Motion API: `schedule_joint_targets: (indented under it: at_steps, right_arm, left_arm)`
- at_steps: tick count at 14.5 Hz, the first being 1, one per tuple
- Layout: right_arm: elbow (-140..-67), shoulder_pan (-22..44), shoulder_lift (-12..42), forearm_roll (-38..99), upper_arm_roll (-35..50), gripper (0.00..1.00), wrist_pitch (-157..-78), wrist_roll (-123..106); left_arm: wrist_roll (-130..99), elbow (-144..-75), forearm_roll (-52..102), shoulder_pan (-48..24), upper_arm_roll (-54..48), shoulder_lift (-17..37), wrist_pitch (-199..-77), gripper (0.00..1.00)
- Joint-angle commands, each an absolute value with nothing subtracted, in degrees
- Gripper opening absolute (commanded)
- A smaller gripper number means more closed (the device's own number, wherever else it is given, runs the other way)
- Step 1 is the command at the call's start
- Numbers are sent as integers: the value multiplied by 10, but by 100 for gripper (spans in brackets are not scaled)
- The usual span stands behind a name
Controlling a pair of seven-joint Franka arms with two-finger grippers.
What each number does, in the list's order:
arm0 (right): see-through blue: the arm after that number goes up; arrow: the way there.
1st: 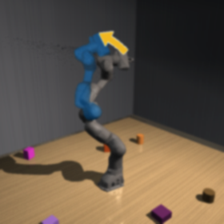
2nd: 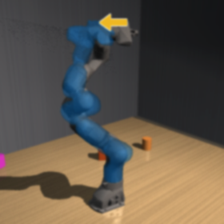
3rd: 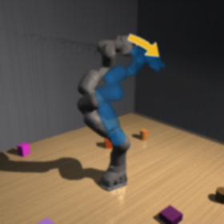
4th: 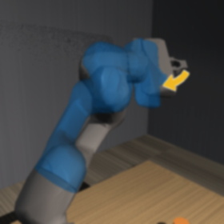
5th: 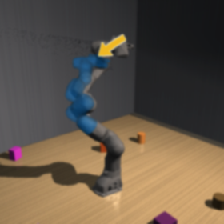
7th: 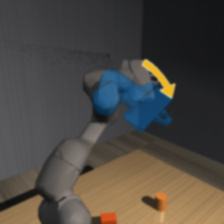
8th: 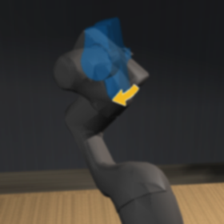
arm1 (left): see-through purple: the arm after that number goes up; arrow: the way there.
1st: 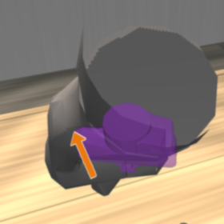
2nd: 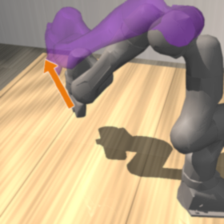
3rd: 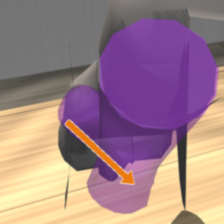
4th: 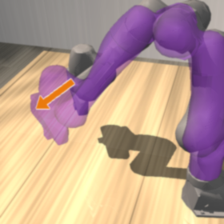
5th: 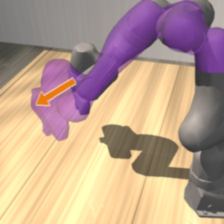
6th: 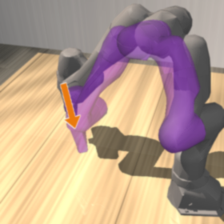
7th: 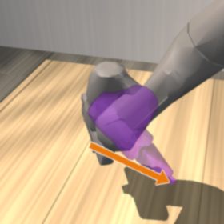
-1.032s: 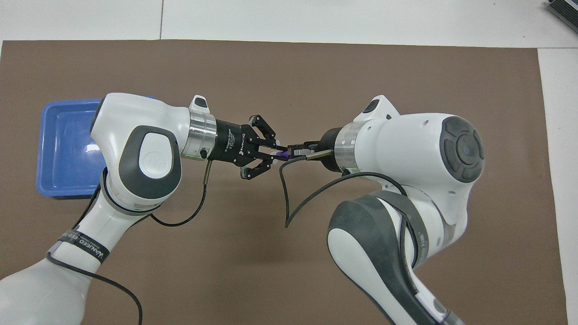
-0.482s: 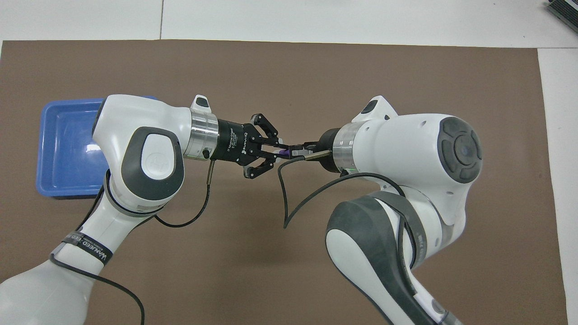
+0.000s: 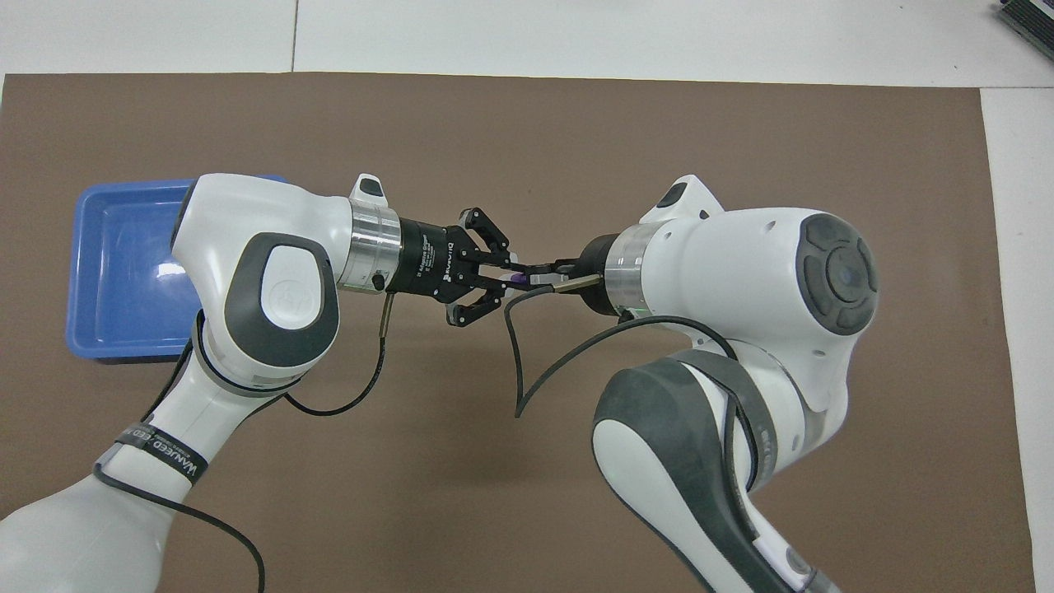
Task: Transfer and insert pens with both arms
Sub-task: 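Open the left gripper and pull back while the right gripper holds the pen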
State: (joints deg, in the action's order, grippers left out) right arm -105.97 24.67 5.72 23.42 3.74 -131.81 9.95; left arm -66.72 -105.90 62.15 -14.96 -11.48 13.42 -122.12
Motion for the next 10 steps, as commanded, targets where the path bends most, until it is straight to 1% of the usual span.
schedule_joint_targets:
  at_steps: [1, 3, 4, 6, 7, 8, 10]
  right_arm:
    - [-1056, 245, 64, 231, 38, 0, -1330, 105]
    - [-1056, 244, 64, 231, 38, 0, -1330, 102]
    - [-1056, 244, 64, 231, 37, 0, -1330, 101]
    - [-1056, 244, 64, 231, 37, 0, -1330, 104]
    - [-1056, 244, 64, 231, 37, 0, -1330, 105]
    - [-1056, 243, 64, 227, 37, 0, -1330, 105]
    - [-1053, 242, 64, 223, 37, 0, -1329, 105]
  left_arm:
    - [-661, -1074, 635, -158, -108, 120, -1231, 0]
    - [-660, -1074, 635, -158, -107, 120, -1241, 0]
    - [-659, -1073, 634, -158, -108, 121, -1251, 18]
    - [-664, -1071, 634, -159, -108, 116, -1249, 45]
    - [-664, -1071, 630, -158, -108, 112, -1245, 94]
    - [-664, -1071, 629, -158, -108, 110, -1243, 100]
    - [-666, -1071, 629, -158, -108, 107, -1243, 100]
